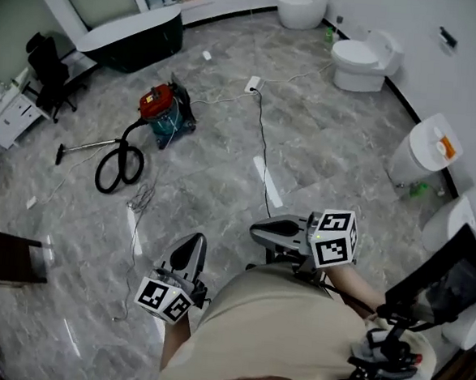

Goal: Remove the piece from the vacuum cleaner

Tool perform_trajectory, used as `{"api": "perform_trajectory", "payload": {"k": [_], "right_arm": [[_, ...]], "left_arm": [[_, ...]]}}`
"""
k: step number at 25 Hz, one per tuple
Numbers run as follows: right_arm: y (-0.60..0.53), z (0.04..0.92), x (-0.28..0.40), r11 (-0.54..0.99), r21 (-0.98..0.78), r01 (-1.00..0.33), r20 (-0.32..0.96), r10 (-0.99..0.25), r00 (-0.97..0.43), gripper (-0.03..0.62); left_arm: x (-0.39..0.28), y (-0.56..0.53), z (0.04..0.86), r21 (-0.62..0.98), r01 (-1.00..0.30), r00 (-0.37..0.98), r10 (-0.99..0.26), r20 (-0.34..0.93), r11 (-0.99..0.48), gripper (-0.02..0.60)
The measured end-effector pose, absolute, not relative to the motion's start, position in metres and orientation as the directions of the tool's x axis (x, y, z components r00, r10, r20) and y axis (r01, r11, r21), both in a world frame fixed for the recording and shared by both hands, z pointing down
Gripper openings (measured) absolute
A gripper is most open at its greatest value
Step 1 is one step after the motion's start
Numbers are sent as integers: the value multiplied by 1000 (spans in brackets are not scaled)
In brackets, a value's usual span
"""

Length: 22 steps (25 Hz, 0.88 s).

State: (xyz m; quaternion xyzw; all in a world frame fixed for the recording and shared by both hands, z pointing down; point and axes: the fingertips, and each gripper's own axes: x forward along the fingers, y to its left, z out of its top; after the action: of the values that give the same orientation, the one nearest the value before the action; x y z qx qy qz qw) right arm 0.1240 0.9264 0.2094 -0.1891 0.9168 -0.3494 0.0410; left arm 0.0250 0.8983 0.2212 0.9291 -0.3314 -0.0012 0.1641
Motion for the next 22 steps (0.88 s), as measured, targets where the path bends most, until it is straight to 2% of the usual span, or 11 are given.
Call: {"api": "perform_trajectory", "payload": {"k": [4,10,16,22], "right_arm": [[918,204,117,685,-672,-281,36,-348,-937,3],[907,210,105,692,-692,-203,41,-243,-969,3],[908,209,106,697,-694,-181,5,-247,-969,3],[847,204,171,699,-705,-118,-60,-224,-973,3]], "left_arm": [[20,891,217,280,-624,777,-619,118,-729,5],[12,880,222,292,-669,737,-659,149,-683,5],[18,885,222,283,-655,751,-643,150,-700,5],[83,829,209,293,-674,733,-665,145,-679,4]]}}
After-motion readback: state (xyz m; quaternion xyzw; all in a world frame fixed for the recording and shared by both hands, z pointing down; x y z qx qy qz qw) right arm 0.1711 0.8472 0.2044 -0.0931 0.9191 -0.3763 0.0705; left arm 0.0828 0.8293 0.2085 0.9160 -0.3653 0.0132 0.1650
